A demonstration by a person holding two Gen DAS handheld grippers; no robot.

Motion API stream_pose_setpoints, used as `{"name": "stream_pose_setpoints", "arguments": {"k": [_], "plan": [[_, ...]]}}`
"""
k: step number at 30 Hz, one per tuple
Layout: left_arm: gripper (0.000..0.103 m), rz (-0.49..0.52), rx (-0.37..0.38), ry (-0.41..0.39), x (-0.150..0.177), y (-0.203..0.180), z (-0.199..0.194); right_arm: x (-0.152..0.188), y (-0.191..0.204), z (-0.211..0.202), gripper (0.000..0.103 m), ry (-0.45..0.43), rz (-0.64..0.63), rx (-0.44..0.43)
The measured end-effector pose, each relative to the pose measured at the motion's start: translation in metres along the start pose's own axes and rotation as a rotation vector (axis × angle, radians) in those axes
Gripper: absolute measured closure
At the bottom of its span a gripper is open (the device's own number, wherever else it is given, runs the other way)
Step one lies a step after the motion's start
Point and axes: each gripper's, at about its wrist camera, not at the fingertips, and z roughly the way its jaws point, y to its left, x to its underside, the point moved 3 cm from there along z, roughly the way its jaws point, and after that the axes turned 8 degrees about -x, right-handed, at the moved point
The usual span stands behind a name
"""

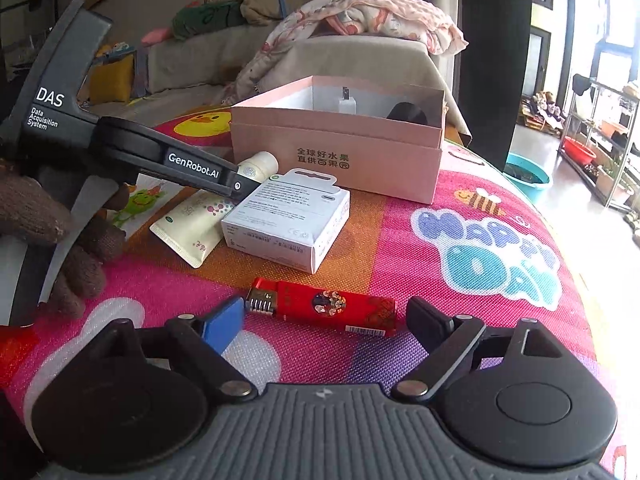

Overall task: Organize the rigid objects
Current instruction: 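Carry the cream tube and red lighter toward the pink box with both grippers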

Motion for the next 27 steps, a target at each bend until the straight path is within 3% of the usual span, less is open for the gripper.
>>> {"name": "stream_pose_setpoints", "arguments": {"k": [5, 11, 18, 21, 23, 27], "plan": [[0.072, 0.012, 0.007, -0.007, 0.004, 0.004, -0.004, 0.0, 0.0, 0.0, 0.015, 0.0, 0.001, 0.0], [0.073, 0.05, 0.075, -0.015, 0.025, 0.018, -0.028, 0.0, 0.0, 0.0, 0.015, 0.0, 0.001, 0.0], [0.073, 0.134, 0.048, -0.018, 0.051, 0.035, -0.057, 0.0, 0.0, 0.0, 0.014, 0.001, 0.001, 0.0], [0.065, 0.106, 0.07, -0.049, 0.057, 0.036, -0.06, -0.001, -0.001, 0.001, 0.013, 0.006, 0.01, 0.0], [0.059, 0.149, 0.06, -0.057, 0.06, 0.029, -0.062, -0.001, -0.002, 0.002, 0.012, 0.012, 0.014, -0.008], [0.058, 0.179, 0.032, -0.065, 0.062, 0.022, -0.062, -0.004, -0.002, 0.007, 0.0, 0.06, 0.017, -0.042]]}}
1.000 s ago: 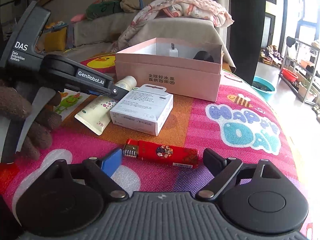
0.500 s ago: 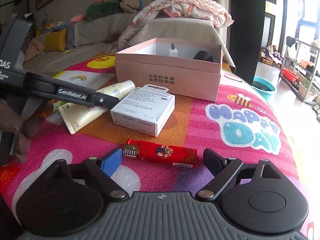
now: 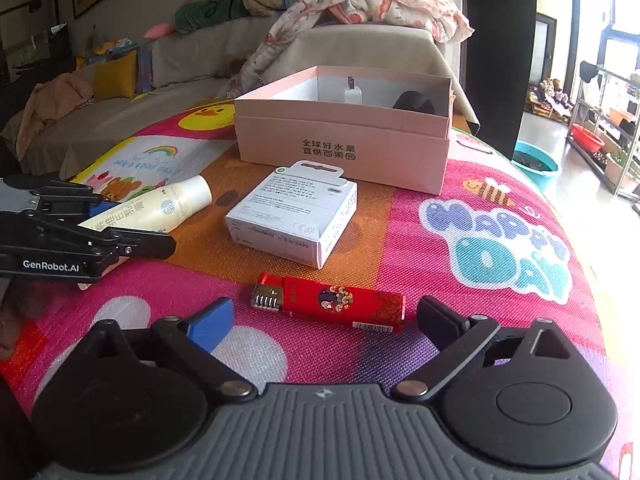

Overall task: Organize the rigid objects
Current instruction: 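Carry the cream tube and red lighter toward the pink box with both grippers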

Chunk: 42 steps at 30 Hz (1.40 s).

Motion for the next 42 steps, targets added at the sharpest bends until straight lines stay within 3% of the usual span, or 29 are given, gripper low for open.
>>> {"name": "stream_pose_setpoints", "arguments": {"k": [4, 8, 16, 20, 25, 29, 33, 36, 42], "plan": [[0.061, -0.061, 0.012, 0.002, 0.0, 0.008, 0.001, -0.003, 0.005, 0.004, 0.0, 0.035, -0.01, 0.026], [0.063, -0.099, 0.031, 0.01, -0.002, 0.014, 0.001, 0.0, 0.006, 0.003, 0.0, 0.017, -0.021, 0.031], [0.065, -0.247, 0.086, 0.106, -0.021, 0.032, 0.016, 0.002, 0.007, 0.002, 0.0, -0.003, -0.02, 0.033], [0.066, -0.195, 0.036, 0.086, -0.029, 0.023, 0.027, 0.002, 0.007, 0.001, 0.0, -0.008, -0.016, 0.033], [0.063, -0.031, -0.018, 0.045, -0.023, 0.004, 0.023, 0.003, 0.007, 0.0, 0.0, -0.023, 0.003, 0.066], [0.071, -0.03, -0.045, 0.037, -0.016, 0.001, 0.013, 0.002, 0.004, -0.002, 0.004, -0.033, 0.037, 0.098], [0.072, -0.048, -0.004, 0.027, -0.01, 0.004, 0.005, -0.001, 0.009, -0.003, 0.021, -0.044, 0.03, 0.092], [0.072, -0.074, 0.059, 0.017, -0.007, 0.006, -0.009, -0.004, 0.012, -0.006, 0.021, -0.033, 0.032, 0.094], [0.072, -0.078, 0.115, -0.14, -0.029, 0.008, -0.065, -0.02, 0.018, -0.043, 0.021, -0.128, -0.019, 0.126]]}}
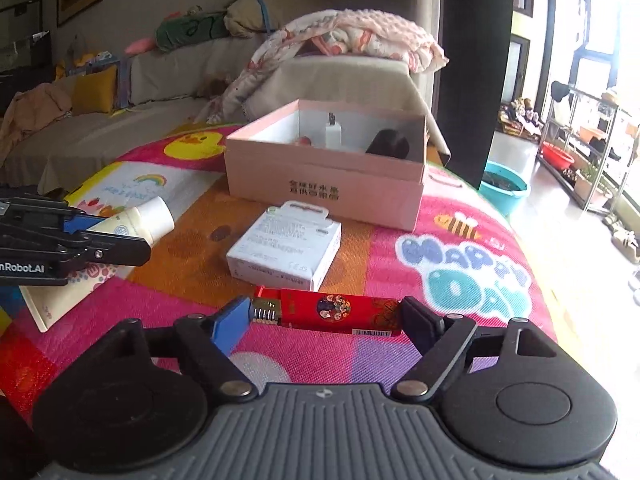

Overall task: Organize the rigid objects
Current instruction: 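Carry the cream tube and red lighter toward the pink box with both grippers, then lower the cream tube and red lighter into the pink box and open both grippers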

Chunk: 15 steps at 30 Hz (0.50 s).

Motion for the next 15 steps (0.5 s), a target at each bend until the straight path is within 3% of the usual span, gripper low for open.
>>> {"name": "stream_pose_setpoints", "arguments": {"k": [4, 8, 12, 15], "plan": [[0.072, 0.032, 0.027, -0.108, -0.034, -0.011, -0.025, -0.026, 0.002, -0.027, 0.021, -0.103, -0.044, 0.023], [0.072, 0.084, 0.025, -0.189, -0.083, -0.019, -0.024, -0.061, 0.006, -0.039, 0.021, -0.181, -0.141, 0.07], [0.072, 0.013, 0.071, -0.195, -0.138, -0.007, 0.02, -0.104, -0.005, -0.026, 0.021, -0.242, -0.157, 0.105], [0.072, -0.075, 0.116, -0.161, -0.169, 0.008, 0.074, -0.128, -0.022, 0.003, 0.021, -0.221, -0.091, 0.087]]}}
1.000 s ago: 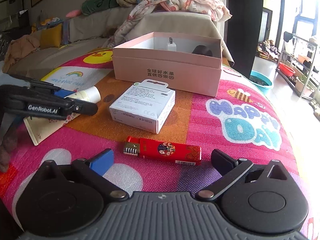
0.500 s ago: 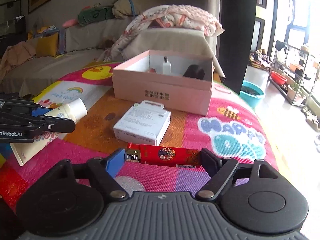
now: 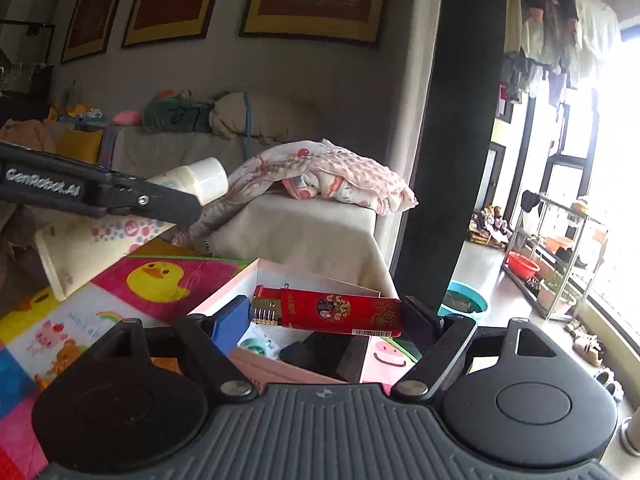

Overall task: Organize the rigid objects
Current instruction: 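Lower the cream tube and red lighter into the pink box and open both grippers, then grasp the brown toy figure with the left gripper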

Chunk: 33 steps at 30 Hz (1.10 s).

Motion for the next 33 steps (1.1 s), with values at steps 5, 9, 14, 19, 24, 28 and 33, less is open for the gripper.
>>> {"name": "stream_pose_setpoints", "arguments": {"k": [5, 9, 14, 19, 24, 28, 33], "plan": [[0.071, -0.015, 0.019, 0.065, -0.004, 0.021, 0.086, 0.007, -0.015, 0.063, 0.021, 0.059, 0.029, 0.006], [0.072, -0.015, -0.003, 0.166, 0.013, 0.037, 0.141, 0.023, -0.021, 0.103, 0.021, 0.099, 0.04, -0.025], [0.072, -0.054, -0.028, 0.172, 0.033, 0.06, 0.158, 0.038, -0.024, 0.124, 0.021, 0.162, 0.136, -0.092], [0.072, -0.059, -0.029, 0.148, 0.044, 0.072, 0.123, 0.052, -0.02, 0.104, 0.021, 0.167, 0.145, -0.075], [0.072, -0.035, -0.029, 0.136, 0.07, 0.076, 0.049, 0.072, -0.006, 0.057, 0.02, 0.139, 0.119, -0.057], [0.072, -0.024, -0.11, 0.148, 0.103, 0.085, -0.015, 0.092, 0.001, 0.028, 0.02, 0.165, 0.118, -0.071], [0.072, -0.086, -0.228, 0.163, 0.149, 0.099, -0.098, 0.121, 0.003, 0.013, 0.02, 0.21, 0.183, -0.078]]}}
